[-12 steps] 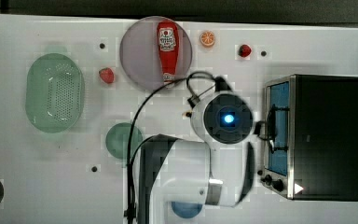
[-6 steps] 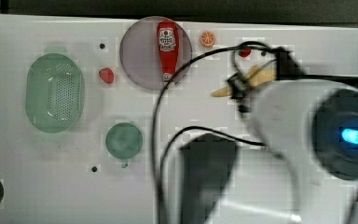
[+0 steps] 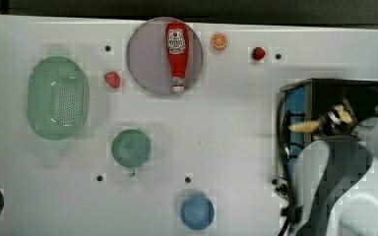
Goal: Pick banana from table and place on oven.
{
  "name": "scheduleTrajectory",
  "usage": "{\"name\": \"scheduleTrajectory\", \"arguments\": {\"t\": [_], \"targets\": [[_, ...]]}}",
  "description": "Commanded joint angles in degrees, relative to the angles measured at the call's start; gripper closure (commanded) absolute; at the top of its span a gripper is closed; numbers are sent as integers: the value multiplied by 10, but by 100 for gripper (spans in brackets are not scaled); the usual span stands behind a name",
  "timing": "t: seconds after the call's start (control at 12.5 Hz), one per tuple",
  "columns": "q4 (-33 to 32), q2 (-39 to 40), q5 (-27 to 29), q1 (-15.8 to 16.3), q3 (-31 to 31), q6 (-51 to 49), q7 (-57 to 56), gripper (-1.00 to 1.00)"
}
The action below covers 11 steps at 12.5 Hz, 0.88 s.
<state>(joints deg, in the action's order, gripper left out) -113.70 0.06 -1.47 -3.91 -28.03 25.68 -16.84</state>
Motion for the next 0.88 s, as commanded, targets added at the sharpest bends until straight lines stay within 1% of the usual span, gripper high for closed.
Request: {"name": "scheduleTrajectory", "arguments": {"t": [0.08,0.4,0.72,0.8,0.88], "targets": [[3,32,-22,-2,-33,54,-102,49],[18,88,-23,-4,-63,72,-122,49],[23,98,-22,-4,-61,69,-124,49],[24,98,-22,-4,-60,72,-124,43],[23,98,-22,-4,-60,71,-124,23]]}}
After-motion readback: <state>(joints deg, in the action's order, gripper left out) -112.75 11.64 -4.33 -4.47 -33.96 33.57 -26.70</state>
